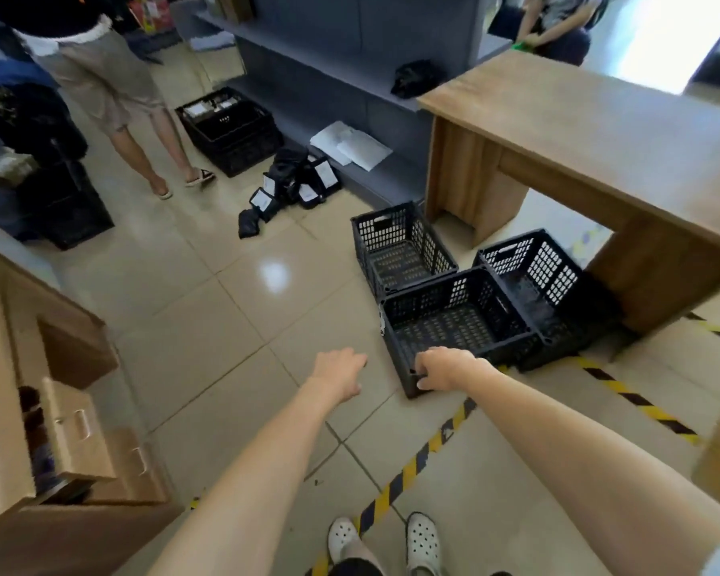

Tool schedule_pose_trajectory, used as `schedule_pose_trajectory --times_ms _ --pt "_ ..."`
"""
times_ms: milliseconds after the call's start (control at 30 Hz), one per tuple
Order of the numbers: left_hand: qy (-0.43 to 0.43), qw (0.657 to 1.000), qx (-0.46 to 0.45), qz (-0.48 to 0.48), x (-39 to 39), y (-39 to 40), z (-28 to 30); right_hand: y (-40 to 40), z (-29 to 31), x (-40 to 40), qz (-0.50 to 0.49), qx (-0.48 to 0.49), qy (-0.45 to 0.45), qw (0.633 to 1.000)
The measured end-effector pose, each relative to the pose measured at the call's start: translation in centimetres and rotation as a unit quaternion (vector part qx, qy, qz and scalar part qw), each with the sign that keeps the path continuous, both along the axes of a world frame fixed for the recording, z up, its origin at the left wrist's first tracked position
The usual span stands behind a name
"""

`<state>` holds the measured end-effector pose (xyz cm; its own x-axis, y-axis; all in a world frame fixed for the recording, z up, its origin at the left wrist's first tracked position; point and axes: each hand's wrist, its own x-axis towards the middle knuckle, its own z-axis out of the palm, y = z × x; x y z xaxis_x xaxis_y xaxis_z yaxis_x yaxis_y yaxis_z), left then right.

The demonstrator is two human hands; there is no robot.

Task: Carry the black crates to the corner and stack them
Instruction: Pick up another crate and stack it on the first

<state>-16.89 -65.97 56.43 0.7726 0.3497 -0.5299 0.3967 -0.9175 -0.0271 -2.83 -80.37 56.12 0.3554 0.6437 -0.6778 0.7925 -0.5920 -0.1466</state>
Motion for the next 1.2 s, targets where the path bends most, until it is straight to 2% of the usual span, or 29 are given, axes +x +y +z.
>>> schedule_pose_trajectory --times_ms 267,433,600,800,967,1067,1200 --pt "-0.009 0.991 -0.012 -0.132 12.8 -3.5 -1.3 -4.5 -0.6 9.0 -0.087 -0.014 -0.012 0.996" --pt "0.0 0.988 -0.009 -0.156 20.3 -1.0 -1.4 -4.7 0.4 15.5 -0.152 -0.012 -0.017 0.988" --pt "-0.031 0.985 -0.009 -0.172 28.4 0.8 -0.6 -4.9 1.9 21.9 -0.232 0.02 -0.025 0.972" --pt "-0.017 0.971 -0.06 -0.229 35.5 -4.1 -1.5 -8.4 0.0 26.7 -0.288 0.008 -0.02 0.957" --pt "0.019 0.961 -0.042 -0.271 40.6 -7.6 -4.2 -13.1 -2.2 30.6 -0.313 -0.009 0.005 0.95" --pt "0.022 0.96 -0.035 -0.277 44.4 -10.5 -4.9 -17.0 -3.4 34.0 -0.314 -0.025 0.003 0.949" --pt "0.021 0.964 -0.07 -0.254 50.1 -15.8 -4.9 -22.0 -3.6 40.3 -0.313 -0.028 0.001 0.949"
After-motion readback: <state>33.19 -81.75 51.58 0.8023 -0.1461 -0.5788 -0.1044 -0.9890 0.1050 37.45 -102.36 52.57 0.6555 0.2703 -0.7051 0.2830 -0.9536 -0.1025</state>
